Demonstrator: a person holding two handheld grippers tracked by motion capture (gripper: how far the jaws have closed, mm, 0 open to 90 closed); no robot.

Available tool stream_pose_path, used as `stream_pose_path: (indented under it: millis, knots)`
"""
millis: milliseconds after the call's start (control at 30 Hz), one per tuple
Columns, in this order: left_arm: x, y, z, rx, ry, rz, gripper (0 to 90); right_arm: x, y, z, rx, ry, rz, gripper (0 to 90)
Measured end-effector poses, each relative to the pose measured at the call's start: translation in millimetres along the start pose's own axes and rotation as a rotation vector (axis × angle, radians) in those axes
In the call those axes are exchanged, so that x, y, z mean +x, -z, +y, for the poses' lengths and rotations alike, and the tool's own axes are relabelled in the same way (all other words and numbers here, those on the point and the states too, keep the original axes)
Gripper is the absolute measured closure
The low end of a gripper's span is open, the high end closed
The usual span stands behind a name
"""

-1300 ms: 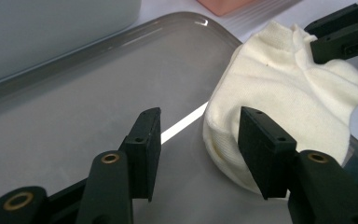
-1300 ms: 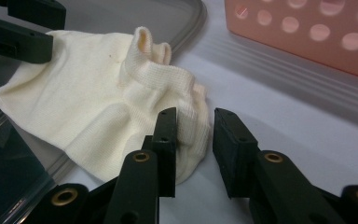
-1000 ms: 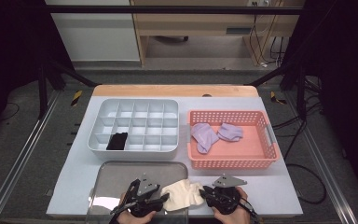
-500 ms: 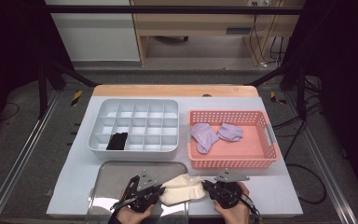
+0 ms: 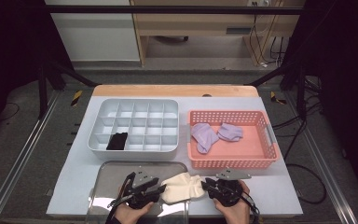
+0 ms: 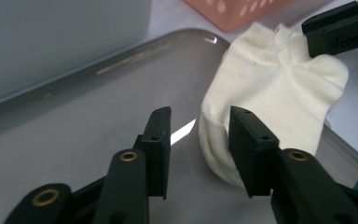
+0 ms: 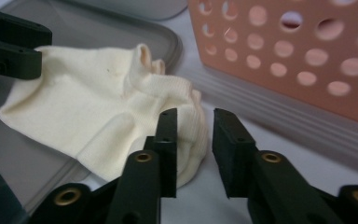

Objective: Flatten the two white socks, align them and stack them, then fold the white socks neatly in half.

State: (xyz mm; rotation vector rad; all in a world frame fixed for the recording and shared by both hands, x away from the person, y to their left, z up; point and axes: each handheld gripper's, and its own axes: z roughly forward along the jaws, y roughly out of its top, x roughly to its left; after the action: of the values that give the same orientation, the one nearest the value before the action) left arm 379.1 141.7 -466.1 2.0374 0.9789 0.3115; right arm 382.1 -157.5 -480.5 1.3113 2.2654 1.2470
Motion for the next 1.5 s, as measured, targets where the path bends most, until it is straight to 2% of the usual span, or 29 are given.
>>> stream_pose_path:
  millis: [33,67,167,300,433,733,900,1100,1267,1300,1500]
  knots:
    - [0.0,0.0,0.0,0.0,0.0,0.0,55.4,0.0,0.0,0.0,0.0,0.0,0.0,71.0]
    - [3.3,5.3,2.4,-0.021,0.011,-0.026,53.9,-2.6,4.7,0.2,-0.038,-0.014,0.016,67.1]
    - [6.9,11.7,6.6,-0.049,0.019,-0.03,53.0,-7.1,11.7,-1.0,-0.077,-0.03,0.027,64.5]
    - [7.9,13.7,10.7,-0.06,0.028,-0.036,56.0,-11.5,18.5,-3.4,-0.099,-0.042,0.017,64.1]
    - [4.0,12.8,14.8,-0.069,0.008,-0.041,61.8,-12.3,21.9,-4.9,-0.102,-0.058,0.018,62.8]
    - [-10.9,1.0,27.1,-0.084,-0.032,-0.056,70.2,-9.0,21.0,-5.7,-0.09,-0.048,0.01,58.8]
    - [-19.4,-13.1,31.1,-0.058,-0.052,-0.082,77.7,-10.4,20.5,-5.3,-0.092,-0.054,0.005,58.0]
    - [-26.4,-23.5,28.5,-0.031,-0.067,-0.094,84.3,-10.5,19.8,-6.0,-0.097,-0.059,0.006,58.1]
    - [-31.1,-34.0,22.8,0.004,-0.08,-0.104,86.5,-6.2,14.2,-2.9,-0.088,-0.05,0.017,59.7]
    - [-33.7,-37.6,21.0,0.017,-0.096,-0.1,86.5,-5.4,13.0,-2.4,-0.091,-0.046,0.02,60.8]
    - [-35.4,-41.4,19.3,0.029,-0.108,-0.099,86.5,-3.7,8.5,-1.7,-0.068,-0.056,0.034,63.6]
